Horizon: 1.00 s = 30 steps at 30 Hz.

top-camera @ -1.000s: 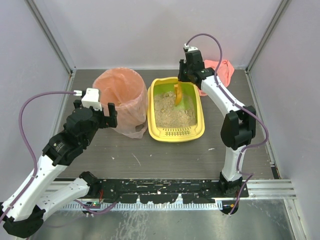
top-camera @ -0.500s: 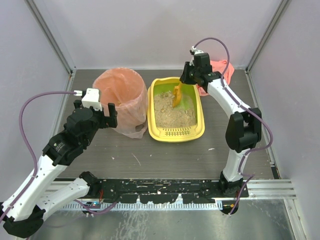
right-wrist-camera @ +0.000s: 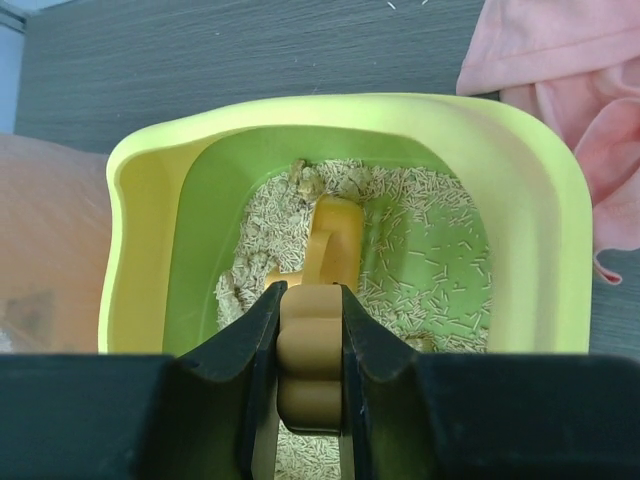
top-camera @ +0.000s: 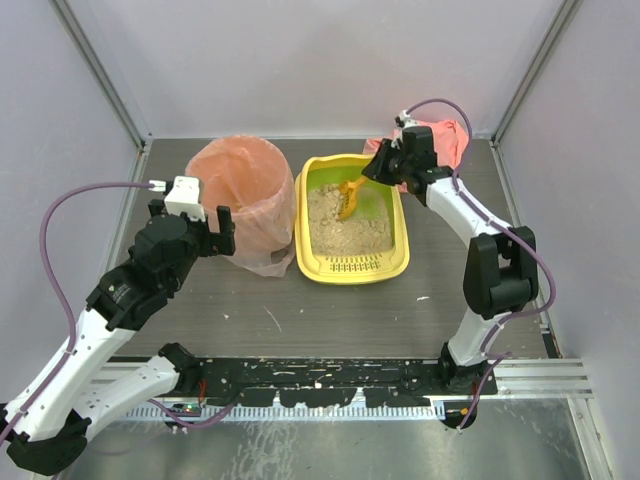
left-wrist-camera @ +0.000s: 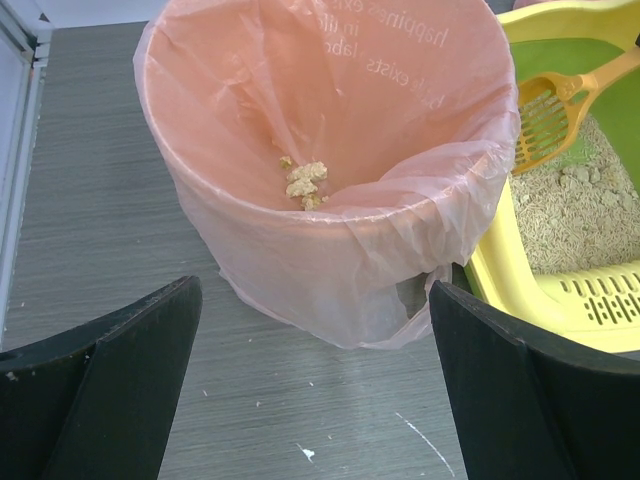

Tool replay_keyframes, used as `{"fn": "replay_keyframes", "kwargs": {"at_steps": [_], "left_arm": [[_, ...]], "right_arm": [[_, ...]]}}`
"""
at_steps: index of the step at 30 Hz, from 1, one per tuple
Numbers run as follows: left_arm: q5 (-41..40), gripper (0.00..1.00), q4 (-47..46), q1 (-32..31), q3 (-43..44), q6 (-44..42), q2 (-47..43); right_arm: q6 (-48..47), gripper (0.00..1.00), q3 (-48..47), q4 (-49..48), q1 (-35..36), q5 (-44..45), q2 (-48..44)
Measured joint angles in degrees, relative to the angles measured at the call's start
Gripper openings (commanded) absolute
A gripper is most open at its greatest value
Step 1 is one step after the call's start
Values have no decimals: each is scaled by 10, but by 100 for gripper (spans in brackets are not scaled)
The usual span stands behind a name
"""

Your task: Clean the litter box

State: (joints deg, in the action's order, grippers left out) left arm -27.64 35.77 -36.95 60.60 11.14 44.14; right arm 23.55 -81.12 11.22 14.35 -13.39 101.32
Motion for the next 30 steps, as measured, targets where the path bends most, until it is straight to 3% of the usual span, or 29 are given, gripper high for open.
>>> {"fn": "replay_keyframes", "kwargs": {"at_steps": [8, 16, 30], "left_arm": [[0, 98, 0, 0, 0, 0, 2], [0, 98, 0, 0, 0, 0, 2], [0, 98, 0, 0, 0, 0, 1]], "right_arm": [[104, 1, 151, -147, -32, -39, -41], [214, 1, 245, -290, -32, -56, -46], [269, 1, 322, -352, -39, -58, -83]]}}
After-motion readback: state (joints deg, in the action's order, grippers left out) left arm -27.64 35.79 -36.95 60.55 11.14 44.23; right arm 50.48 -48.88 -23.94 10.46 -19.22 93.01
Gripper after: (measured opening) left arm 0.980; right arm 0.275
